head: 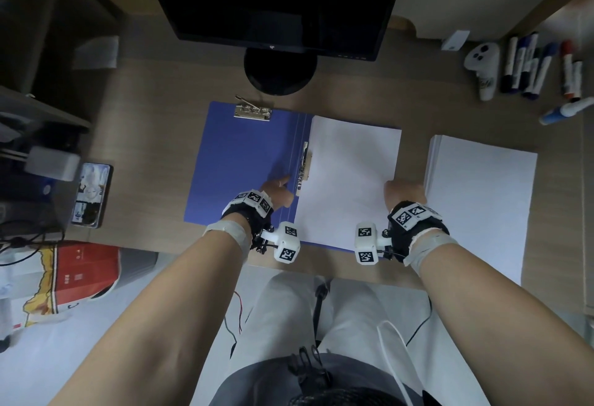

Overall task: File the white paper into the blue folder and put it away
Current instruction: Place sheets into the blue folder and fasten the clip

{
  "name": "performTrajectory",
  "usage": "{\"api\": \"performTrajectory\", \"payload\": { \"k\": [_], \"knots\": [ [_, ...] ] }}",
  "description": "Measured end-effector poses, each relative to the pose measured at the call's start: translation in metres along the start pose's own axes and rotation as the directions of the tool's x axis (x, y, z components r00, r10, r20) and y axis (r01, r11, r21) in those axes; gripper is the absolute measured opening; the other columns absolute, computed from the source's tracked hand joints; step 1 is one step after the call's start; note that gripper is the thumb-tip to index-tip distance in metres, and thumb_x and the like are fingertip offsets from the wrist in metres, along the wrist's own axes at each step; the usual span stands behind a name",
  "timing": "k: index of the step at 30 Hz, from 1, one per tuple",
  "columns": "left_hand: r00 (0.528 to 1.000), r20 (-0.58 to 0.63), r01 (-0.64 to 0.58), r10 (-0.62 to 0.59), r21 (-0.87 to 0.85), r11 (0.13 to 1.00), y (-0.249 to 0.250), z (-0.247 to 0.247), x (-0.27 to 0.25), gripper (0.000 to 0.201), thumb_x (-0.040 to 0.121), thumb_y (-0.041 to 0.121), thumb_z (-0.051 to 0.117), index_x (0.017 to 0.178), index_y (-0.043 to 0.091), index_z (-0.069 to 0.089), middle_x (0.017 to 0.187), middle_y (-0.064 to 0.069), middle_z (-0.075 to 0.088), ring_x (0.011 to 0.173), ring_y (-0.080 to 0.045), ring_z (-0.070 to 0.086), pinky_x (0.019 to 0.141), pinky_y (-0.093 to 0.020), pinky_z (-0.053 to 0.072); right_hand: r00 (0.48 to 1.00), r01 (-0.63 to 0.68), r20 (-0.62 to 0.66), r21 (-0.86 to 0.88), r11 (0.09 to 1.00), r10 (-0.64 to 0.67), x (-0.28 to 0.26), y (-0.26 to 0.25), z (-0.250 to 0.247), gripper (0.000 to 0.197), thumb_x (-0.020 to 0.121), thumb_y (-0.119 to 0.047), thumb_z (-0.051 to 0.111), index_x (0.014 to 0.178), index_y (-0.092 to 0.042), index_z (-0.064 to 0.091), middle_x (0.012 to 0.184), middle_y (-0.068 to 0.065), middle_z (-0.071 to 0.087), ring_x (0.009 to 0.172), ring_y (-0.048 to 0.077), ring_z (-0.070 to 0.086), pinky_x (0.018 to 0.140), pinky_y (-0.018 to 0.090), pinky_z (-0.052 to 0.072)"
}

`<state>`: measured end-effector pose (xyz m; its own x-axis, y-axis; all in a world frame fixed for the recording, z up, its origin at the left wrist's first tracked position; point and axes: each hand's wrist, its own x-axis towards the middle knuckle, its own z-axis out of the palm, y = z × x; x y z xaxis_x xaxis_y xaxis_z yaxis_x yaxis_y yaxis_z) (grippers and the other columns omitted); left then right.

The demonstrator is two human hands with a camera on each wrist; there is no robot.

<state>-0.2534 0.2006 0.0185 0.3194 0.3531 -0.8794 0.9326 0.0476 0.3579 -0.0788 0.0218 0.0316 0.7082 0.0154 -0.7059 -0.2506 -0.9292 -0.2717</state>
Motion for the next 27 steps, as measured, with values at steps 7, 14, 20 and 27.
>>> {"api": "performTrajectory", "payload": {
  "k": [7,14,20,27],
  "knots": [
    [0.998,-0.054,0.033,-0.031,0.05,0.998,0.001,-0.002,0.007,0.053,0.09,0.003,0.048,0.141,-0.007,0.038,0.153,-0.026,0.031,0.138,-0.04,0.036,0.112,-0.042,0.032,1.0,-0.03,-0.004,0.013,0.999,0.03,0.006,0.004,0.002,0.023,0.09,-0.018,0.042,0.087,-0.003,0.059,0.08,0.01,0.056,0.057,0.019,0.045,0.064,0.029,0.038],
    [0.983,-0.182,-0.04,0.035,-0.023,0.999,0.013,-0.02,0.016,0.047,0.095,0.01,0.044,0.142,0.01,0.046,0.151,-0.01,0.042,0.134,-0.032,0.044,0.106,-0.033,0.037,0.992,0.121,0.041,0.005,0.993,-0.121,0.0,-0.03,0.008,0.04,0.097,-0.021,0.043,0.132,-0.007,0.058,0.135,0.012,0.058,0.116,0.031,0.058,0.088,0.032,0.045],
    [0.983,-0.137,-0.138,0.123,-0.106,0.985,0.032,-0.033,0.027,0.055,0.095,0.005,0.042,0.149,0.014,0.035,0.156,-0.007,0.033,0.137,-0.027,0.041,0.097,-0.025,0.04,0.937,0.248,0.244,0.039,0.968,-0.25,-0.001,-0.06,0.039,0.045,0.091,-0.013,0.048,0.135,-0.014,0.058,0.142,0.006,0.054,0.13,0.027,0.05,0.103,0.029,0.039],
    [0.981,0.014,-0.189,0.194,-0.18,0.965,0.048,-0.042,0.048,0.066,0.09,-0.006,0.043,0.151,0.008,0.025,0.156,-0.01,0.033,0.141,-0.027,0.037,0.105,-0.034,0.04,0.945,0.277,0.212,-0.117,0.954,-0.248,0.003,-0.065,0.057,0.05,0.095,-0.016,0.041,0.144,-0.023,0.047,0.149,0.003,0.047,0.135,0.028,0.045,0.105,0.031,0.038]
  ]
}}
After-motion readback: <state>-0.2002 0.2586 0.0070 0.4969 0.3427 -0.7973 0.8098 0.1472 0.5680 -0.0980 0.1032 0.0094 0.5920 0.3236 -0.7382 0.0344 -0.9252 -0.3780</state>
